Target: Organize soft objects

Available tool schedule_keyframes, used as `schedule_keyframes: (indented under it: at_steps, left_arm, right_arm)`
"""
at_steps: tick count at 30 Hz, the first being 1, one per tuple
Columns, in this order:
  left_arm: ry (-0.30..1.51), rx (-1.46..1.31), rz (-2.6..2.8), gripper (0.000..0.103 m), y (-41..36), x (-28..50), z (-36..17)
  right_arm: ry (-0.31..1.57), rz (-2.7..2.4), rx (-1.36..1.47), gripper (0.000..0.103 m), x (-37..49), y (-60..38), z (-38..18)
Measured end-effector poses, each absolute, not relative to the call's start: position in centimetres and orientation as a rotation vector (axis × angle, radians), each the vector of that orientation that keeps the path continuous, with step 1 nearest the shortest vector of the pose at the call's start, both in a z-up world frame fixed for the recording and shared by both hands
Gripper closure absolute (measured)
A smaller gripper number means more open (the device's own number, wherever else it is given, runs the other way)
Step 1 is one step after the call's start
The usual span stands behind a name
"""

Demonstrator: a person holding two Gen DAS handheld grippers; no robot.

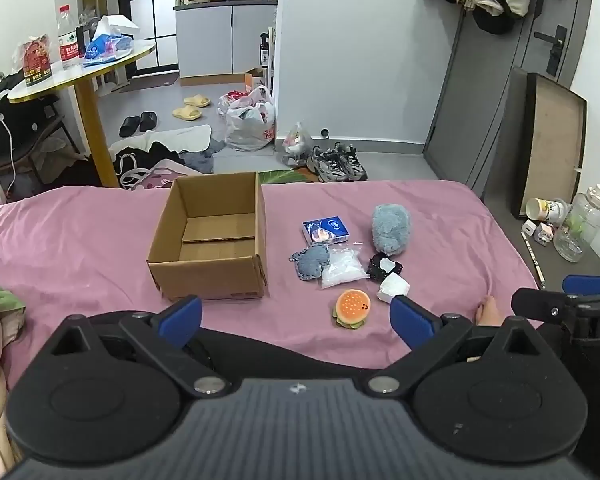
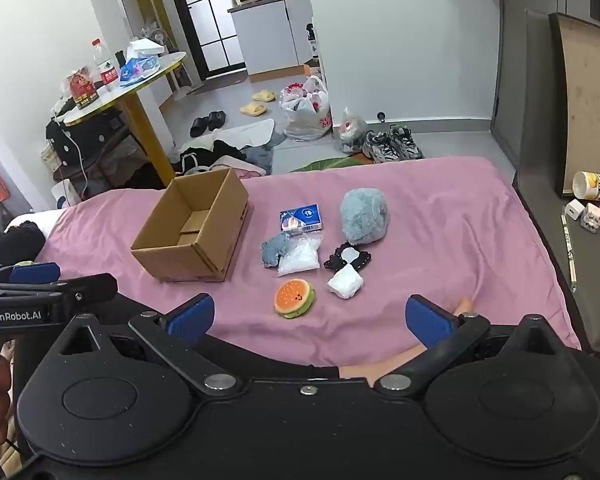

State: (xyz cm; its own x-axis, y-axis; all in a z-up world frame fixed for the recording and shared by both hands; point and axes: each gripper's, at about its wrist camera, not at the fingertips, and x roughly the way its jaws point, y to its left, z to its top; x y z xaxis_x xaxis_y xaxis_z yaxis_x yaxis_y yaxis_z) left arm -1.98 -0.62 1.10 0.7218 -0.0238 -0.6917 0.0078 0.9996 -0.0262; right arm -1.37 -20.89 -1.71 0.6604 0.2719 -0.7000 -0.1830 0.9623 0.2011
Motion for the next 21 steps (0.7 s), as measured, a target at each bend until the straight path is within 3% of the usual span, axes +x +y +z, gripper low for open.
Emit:
schedule_keyframes:
  at_steps: [21]
  left_arm:
    - [0.780,-0.058,-0.055,0.003,-0.4,-2.5,1.8]
  right_arm:
    - [0.802,0.244,0.059,0.000,-2.0,-20.5,-0.9]
